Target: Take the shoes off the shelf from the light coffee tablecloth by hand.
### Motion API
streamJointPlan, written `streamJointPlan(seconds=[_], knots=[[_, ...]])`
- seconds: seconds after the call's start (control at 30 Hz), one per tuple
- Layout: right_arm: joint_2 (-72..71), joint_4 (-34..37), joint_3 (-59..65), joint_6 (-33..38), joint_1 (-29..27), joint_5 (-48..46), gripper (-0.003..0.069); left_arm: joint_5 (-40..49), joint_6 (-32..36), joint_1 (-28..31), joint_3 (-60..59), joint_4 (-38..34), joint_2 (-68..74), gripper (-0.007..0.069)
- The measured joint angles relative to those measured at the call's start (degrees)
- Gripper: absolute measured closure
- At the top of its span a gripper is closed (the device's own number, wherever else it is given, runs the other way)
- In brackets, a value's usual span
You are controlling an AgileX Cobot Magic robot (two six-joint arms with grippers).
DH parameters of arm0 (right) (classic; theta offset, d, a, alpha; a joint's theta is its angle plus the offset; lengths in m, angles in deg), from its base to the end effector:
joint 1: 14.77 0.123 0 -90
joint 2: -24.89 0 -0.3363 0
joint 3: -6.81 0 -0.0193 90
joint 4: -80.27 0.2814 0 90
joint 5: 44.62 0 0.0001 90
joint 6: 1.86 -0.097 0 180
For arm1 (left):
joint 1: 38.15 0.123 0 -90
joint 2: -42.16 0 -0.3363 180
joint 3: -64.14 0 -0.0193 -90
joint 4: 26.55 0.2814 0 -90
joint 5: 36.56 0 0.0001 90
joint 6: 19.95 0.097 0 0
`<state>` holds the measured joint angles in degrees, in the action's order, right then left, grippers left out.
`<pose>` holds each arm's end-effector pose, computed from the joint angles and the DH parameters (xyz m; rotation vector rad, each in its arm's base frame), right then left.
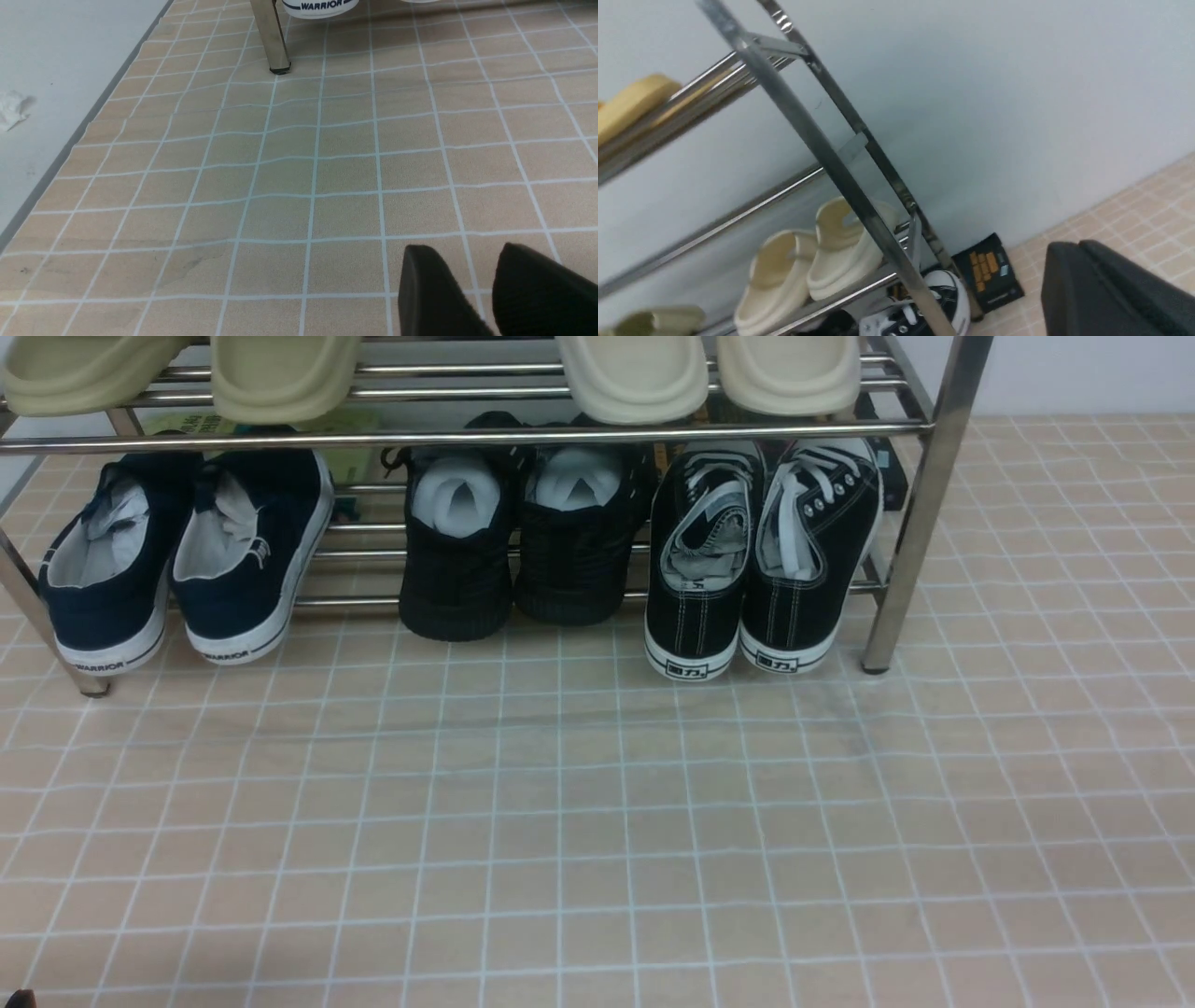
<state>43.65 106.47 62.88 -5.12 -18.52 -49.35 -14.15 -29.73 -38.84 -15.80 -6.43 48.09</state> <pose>0.0434 0.0007 0.3417 0.3673 1.3423 0.3986 0.0368 0.0123 0.1690 0.0660 1.8703 0.2221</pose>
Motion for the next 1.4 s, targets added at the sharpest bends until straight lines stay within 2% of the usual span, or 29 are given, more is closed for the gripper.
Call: streamJointPlan(seconds=[0.07, 0.1, 0.13, 0.17, 0.2, 0.27, 0.37, 0.47, 0.5, 0.57, 0.67, 0.73, 0.83, 0.87, 1.13, 1.23, 1.4], knots=[[7.6, -1.6, -6.5, 5.2, 0.0, -10.9, 0.0667, 0.0, 0.0, 0.0, 0.0, 0.0, 0.0, 0.0385], [8.3, -1.7, -7.7, 5.5, 0.0, -12.1, 0.0667, 0.0, 0.0, 0.0, 0.0, 0.0, 0.0, 0.0385], [15.9, -2.9, -11.6, 7.6, 0.0, -23.1, 0.0664, 0.0, 0.0, 0.0, 0.0, 0.0, 0.0, 0.0385], [16.8, -2.9, -12.0, 7.7, 0.0, -24.3, 0.0664, 0.0, 0.0, 0.0, 0.0, 0.0, 0.0, 0.0385], [24.3, -3.3, -14.8, 8.6, 0.0, -32.2, 0.0662, 0.0, 0.0, 0.0, 0.0, 0.0, 0.0, 0.0385], [33.7, -2.7, -17.3, 9.5, 0.0, -41.6, 0.066, 0.0, 0.0, 0.0, 0.0, 0.2, 0.0, 0.0385], [43.8, 1.0, -20.0, 14.0, 0.2, -48.1, 0.0659, 0.0, 0.0, 0.0, 0.0, 0.3, 0.0, 0.0385], [54.4, 10.8, -24.1, 23.7, 3.9, -52.0, 0.0659, 0.0, 0.0, 0.0, 0.0, 0.4, 0.0, 0.0385], [55.5, 11.3, -24.7, 24.8, 4.3, -52.2, 0.0659, 0.0, 0.0, 0.0, 0.0, 0.4, 0.0, 0.0385], [60.9, 16.1, -28.7, 28.7, 9.0, -52.4, 0.0659, 0.0, 0.0, 0.0, 0.0, 0.4, 0.0, 0.0385], [68.7, 16.8, -36.1, 29.9, 15.5, -52.4, 0.0659, 0.0, 0.0, 0.0, 0.0, 0.4, 0.0, 0.0385], [74.8, 13.5, -44.0, 27.2, 20.3, -52.5, 0.0659, 0.0, 0.0, 0.0, 0.0, 0.4, 0.0, 0.0385], [79.5, 8.4, -51.1, 22.8, 23.7, -53.3, 0.0659, 0.0, 0.0, 0.0, 0.0, 0.4, 0.0, 0.0385], [82.8, 2.9, -57.3, 18.7, 26.5, -54.1, 0.0659, 0.0, 0.0, 0.0, 0.0, 0.4, 0.0, 0.0385], [95.1, -17.3, -79.5, 1.9, 35.5, -56.1, 0.0651, 0.0, 0.0, 0.0, 0.0, 0.6, 0.0, 0.0385], [98.2, -21.6, -84.1, -1.4, 36.9, -56.1, 0.0636, 0.0, 0.0, 0.0, 0.0, 0.6, 0.0, 0.0385], [104.8, -27.4, -91.9, -6.1, 37.2, -56.1, 0.0547, 0.0, 0.0, 0.0, 0.0, 0.9, 0.0, 0.0385]])
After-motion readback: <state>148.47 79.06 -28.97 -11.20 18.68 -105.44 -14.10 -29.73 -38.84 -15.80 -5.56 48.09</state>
